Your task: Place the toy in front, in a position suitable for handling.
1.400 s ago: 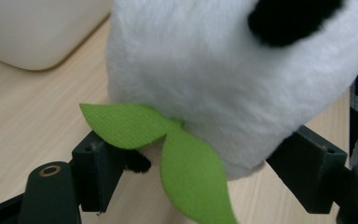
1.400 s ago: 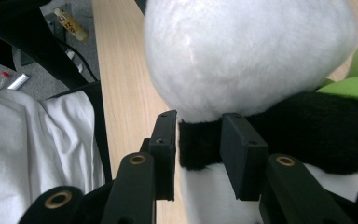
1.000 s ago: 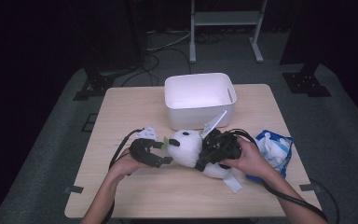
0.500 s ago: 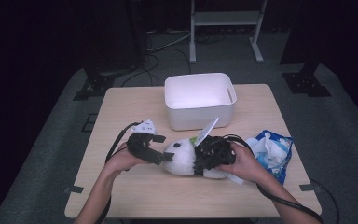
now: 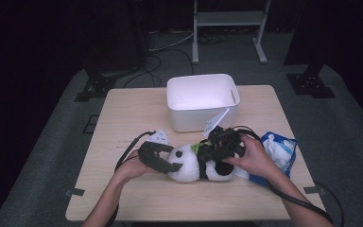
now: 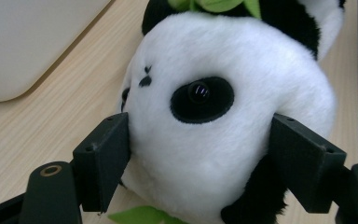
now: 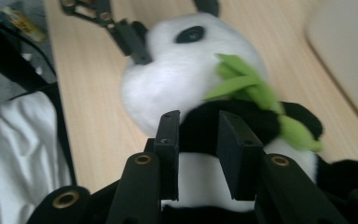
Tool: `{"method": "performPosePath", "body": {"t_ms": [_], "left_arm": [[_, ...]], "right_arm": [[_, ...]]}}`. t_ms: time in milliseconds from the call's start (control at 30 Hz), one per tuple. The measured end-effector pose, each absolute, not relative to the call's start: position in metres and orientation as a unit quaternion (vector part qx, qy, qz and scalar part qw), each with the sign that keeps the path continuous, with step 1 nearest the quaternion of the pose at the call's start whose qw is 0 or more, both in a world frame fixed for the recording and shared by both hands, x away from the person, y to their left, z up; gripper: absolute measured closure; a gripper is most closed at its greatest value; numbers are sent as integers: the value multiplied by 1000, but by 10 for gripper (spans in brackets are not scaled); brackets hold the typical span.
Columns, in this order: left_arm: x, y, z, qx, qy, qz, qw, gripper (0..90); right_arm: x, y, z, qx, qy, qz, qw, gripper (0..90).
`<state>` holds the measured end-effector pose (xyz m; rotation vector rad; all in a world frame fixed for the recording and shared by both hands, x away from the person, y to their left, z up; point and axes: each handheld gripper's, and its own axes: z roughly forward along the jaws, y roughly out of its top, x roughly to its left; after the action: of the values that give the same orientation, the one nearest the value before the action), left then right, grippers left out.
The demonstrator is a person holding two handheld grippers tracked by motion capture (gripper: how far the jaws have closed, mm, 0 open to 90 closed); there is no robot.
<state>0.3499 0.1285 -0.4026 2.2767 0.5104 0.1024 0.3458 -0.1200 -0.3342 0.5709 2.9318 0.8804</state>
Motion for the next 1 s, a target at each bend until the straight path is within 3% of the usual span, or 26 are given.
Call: {"method": "performPosePath", "body": {"t_ms": [167,867,1000], "left_arm": [[348,125,-406,898,199,42,391,227],[340,126,-404,887,188,9,422,208],[336,125,-405,891,178,12,418,217]], "right_arm": [[352,-128,-341,197,945,262,16,701],[321,-148,-361,188,936,293,-50,708],[323,-152,-353,192,933,302,-35,683]]}}
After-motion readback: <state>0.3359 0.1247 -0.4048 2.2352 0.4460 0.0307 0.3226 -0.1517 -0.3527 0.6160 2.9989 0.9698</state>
